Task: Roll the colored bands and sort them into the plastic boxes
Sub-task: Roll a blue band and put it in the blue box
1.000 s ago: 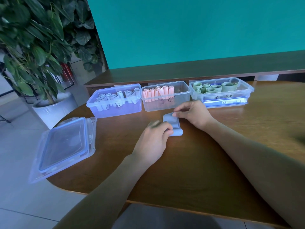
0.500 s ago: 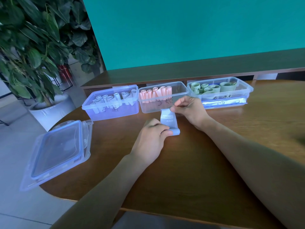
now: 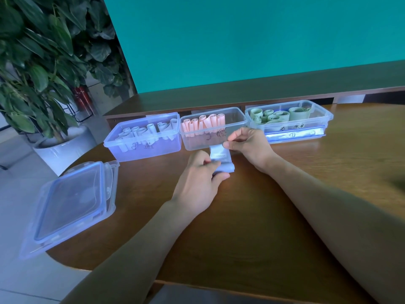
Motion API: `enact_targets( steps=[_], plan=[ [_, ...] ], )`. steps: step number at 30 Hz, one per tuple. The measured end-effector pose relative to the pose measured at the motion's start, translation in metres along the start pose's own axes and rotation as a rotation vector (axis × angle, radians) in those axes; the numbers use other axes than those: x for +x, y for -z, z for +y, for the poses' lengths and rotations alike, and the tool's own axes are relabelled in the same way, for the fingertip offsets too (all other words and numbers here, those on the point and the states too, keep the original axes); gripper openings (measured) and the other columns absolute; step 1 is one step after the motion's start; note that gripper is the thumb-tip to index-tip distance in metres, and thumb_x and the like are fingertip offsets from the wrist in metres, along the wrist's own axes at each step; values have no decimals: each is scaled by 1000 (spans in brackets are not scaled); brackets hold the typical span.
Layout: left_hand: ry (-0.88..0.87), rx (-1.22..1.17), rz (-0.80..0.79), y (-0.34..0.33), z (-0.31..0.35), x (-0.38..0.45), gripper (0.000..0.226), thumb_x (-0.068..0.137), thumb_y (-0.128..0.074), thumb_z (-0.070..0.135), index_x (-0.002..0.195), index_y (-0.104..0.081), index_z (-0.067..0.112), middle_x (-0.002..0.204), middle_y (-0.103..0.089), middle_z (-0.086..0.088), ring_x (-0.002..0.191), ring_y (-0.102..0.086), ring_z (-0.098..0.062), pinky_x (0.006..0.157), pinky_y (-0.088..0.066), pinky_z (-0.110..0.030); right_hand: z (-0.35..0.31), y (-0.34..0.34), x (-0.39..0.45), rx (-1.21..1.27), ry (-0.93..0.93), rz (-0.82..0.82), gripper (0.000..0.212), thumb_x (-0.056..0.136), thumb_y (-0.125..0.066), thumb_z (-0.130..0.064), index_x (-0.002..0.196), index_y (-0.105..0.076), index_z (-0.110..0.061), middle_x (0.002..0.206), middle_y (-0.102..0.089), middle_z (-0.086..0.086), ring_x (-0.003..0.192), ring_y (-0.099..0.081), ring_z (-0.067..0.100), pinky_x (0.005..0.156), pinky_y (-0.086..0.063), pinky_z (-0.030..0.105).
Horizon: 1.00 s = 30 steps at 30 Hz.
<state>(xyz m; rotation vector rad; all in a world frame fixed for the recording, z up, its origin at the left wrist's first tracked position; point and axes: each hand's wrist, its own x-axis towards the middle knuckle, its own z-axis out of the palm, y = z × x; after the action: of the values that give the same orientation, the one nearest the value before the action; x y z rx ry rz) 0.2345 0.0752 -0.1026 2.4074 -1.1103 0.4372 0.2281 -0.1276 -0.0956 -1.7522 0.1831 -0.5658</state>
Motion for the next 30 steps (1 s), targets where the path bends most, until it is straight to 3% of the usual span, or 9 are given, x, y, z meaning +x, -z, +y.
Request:
enact_targets(
  steps=[7, 10, 14, 16, 22, 26, 30],
  plan=[
    [11, -23, -27, 2, -2, 10, 36, 101, -58, 28, 132, -65, 10, 119, -56, -5, 111, -55, -19, 95, -35, -16, 5, 0, 3, -3, -9, -22, 17, 79, -84, -8, 80, -68, -13, 91, -76, 6, 93, -73, 19, 93, -58, 40],
    [32, -45, -8, 3, -2, 12, 35, 99, -62, 28, 131, -64, 14, 118, -61, -6, 108, -59, -21, 92, -42, -24, 6, 1, 3, 18, -10, -26, 16, 79, -84, -7, 82, -69, -12, 91, -76, 8, 91, -72, 19, 94, -58, 41],
    [23, -32, 35, 0, -5, 14, 10, 99, -61, 25, 100, -62, 15, 96, -63, -5, 86, -59, -24, 76, -51, -39, 5, 0, 3, 35, -9, -26, 16, 79, -84, -7, 86, -70, -10, 92, -75, 10, 88, -71, 17, 93, -58, 40],
    [17, -7, 43, -3, -8, 14, 13, 101, -56, 24, 97, -64, 14, 92, -62, -4, 84, -57, -23, 74, -51, -43, 5, 0, 2, 37, -13, -30, 16, 79, -84, -8, 87, -70, -11, 91, -76, 7, 87, -71, 16, 92, -58, 38],
    [43, 61, 31, -4, -6, 16, 39, 98, -58, 44, 125, -67, 18, 116, -49, 1, 103, -54, -14, 87, -52, -28, 3, -1, 2, 79, -36, -63, 15, 81, -83, -7, 87, -69, -12, 87, -75, 5, 85, -71, 16, 80, -57, 32],
    [31, 40, 74, -6, -8, 19, 36, 96, -63, 37, 122, -72, 13, 118, -48, -3, 111, -50, -17, 95, -51, -32, 1, -1, 0, 85, -38, -90, 14, 83, -81, -7, 89, -69, -12, 87, -74, 6, 85, -70, 21, 79, -59, 33],
    [83, -20, 88, -8, -9, 25, 24, 97, -65, 24, 114, -76, 11, 138, -49, -7, 127, -47, -21, 108, -38, -29, 0, 0, -2, 101, -50, -120, 13, 84, -80, -9, 90, -69, -12, 87, -73, 6, 85, -68, 23, 80, -61, 35]
  ],
)
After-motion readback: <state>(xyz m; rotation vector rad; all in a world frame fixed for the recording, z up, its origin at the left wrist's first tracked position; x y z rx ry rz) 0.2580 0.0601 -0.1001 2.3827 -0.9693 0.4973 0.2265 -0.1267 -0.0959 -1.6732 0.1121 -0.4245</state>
